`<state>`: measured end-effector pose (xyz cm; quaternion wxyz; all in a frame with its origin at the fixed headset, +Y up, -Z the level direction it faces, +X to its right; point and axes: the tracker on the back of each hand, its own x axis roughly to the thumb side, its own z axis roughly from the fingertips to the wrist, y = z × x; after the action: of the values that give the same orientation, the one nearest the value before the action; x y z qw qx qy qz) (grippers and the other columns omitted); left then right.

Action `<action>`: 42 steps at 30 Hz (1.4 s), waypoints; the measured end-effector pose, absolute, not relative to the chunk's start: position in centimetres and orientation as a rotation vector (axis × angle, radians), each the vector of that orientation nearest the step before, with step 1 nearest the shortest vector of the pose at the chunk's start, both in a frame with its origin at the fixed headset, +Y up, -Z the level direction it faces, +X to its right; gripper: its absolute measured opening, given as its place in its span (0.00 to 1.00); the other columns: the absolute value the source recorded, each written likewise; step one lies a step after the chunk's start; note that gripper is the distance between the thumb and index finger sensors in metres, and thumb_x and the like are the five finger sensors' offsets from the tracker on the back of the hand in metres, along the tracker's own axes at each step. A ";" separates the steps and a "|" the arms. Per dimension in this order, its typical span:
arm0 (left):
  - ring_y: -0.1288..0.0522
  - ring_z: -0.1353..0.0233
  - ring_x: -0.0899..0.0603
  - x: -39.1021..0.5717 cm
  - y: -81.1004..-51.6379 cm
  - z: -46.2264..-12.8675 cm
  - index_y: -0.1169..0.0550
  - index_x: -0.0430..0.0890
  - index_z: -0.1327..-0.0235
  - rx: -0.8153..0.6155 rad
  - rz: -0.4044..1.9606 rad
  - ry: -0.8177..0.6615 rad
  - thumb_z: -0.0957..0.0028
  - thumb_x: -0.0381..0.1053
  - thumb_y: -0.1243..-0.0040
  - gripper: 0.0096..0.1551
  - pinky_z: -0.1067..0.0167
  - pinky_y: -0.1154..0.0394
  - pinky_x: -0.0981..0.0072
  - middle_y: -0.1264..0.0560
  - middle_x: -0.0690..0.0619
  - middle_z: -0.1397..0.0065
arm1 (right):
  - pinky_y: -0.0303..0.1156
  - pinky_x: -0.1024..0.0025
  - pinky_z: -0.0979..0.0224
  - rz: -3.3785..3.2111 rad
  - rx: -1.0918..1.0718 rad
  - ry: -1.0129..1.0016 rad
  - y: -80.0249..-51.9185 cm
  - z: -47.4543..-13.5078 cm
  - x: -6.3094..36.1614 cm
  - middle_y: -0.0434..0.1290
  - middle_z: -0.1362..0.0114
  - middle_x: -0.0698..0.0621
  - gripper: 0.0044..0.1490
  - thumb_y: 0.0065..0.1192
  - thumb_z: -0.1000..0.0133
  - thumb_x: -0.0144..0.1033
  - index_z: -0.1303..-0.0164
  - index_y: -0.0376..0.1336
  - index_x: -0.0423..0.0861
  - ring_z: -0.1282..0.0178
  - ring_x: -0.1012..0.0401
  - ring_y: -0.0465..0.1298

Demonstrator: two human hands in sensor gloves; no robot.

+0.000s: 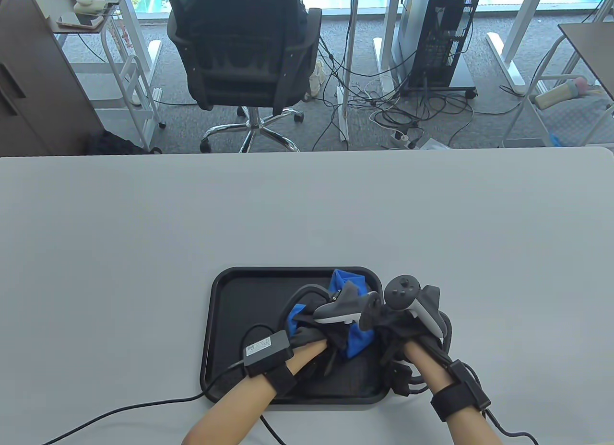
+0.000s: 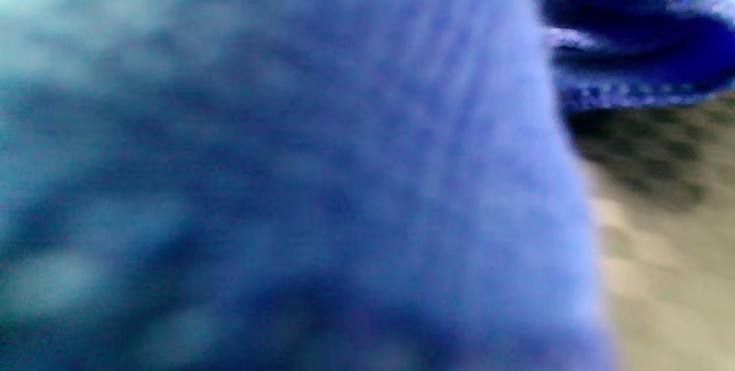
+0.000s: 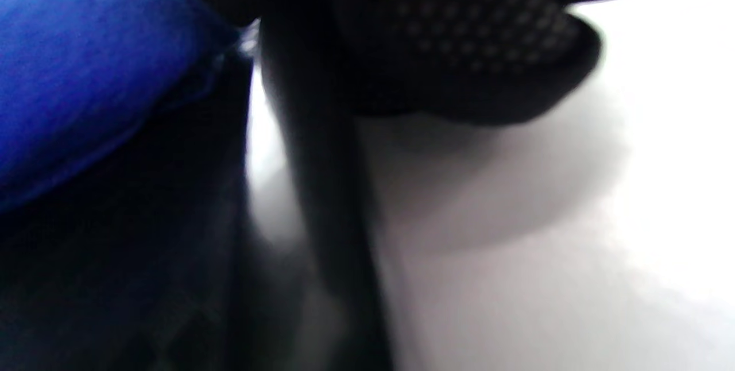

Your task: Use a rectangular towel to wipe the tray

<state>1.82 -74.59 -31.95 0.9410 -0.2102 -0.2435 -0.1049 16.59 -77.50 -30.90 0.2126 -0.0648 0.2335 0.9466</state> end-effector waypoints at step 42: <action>0.23 0.34 0.44 -13.5 -73.9 -23.2 0.35 0.50 0.28 -0.572 -0.213 -0.520 0.47 0.48 0.39 0.33 0.33 0.30 0.44 0.35 0.46 0.22 | 0.78 0.63 0.76 2.651 -0.249 0.593 -77.6 -30.6 16.4 0.78 0.67 0.44 0.31 0.61 0.47 0.44 0.46 0.61 0.34 0.79 0.58 0.81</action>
<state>-13.46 -73.92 -23.17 0.9208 -0.2782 -0.2529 -0.1039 16.41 -77.65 -30.57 0.2054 -0.0894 0.2127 0.9511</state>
